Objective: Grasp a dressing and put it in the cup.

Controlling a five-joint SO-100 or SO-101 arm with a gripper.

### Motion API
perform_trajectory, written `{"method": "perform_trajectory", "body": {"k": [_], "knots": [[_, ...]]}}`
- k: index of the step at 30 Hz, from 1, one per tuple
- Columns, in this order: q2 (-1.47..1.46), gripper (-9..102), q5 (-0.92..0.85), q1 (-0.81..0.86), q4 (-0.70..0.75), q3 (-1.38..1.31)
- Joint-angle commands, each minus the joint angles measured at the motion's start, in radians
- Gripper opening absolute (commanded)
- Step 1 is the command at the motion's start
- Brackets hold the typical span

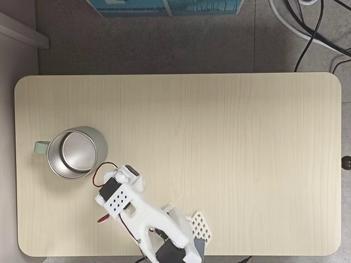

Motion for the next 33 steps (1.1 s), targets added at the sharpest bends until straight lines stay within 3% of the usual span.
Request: {"method": "perform_trajectory", "body": {"k": [1, 6, 12, 19, 23, 33], "knots": [[-0.026, 0, 0.011, 0.000, -0.006, -0.002], [-0.179, 0, 0.015, -0.017, 0.083, -0.011], [-0.482, 0, 0.012, -0.044, 0.405, 0.152], [-0.518, 0, -0.005, -0.060, 0.666, 0.468], [-0.476, 0, -0.008, -0.061, 0.729, 0.630], [-0.229, 0, 0.117, -0.092, 0.687, 0.973]]}}
